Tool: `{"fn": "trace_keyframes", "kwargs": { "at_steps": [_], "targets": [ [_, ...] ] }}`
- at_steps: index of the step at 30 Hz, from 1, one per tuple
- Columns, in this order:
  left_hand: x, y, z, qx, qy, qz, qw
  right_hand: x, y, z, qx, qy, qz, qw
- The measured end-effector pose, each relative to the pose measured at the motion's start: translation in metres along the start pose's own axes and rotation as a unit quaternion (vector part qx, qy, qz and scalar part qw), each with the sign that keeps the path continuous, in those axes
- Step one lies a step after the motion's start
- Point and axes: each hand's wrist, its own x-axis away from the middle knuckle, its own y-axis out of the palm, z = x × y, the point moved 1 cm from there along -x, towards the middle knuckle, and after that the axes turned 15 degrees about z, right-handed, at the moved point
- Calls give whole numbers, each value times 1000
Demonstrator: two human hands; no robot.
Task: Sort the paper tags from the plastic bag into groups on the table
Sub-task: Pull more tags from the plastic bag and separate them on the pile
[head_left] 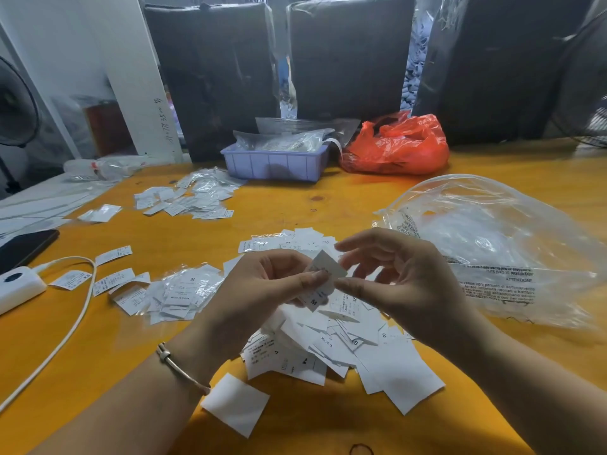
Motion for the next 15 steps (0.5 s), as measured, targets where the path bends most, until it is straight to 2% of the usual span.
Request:
{"fn": "trace_keyframes", "kwargs": {
  "at_steps": [3,6,12,15],
  "targets": [
    [0,0,0,-3,-6,-10,1000,-1,-2,-1,-49,5,19,999],
    [1,0,1,-25,6,-29,999,-2,-3,-1,-47,-13,34,998],
    [-1,-7,3,7,68,8,998,-1,-3,1,60,-76,25,995],
    [1,-7,4,-3,105,7,994,1,-1,3,58,-76,23,995]
  ]
}}
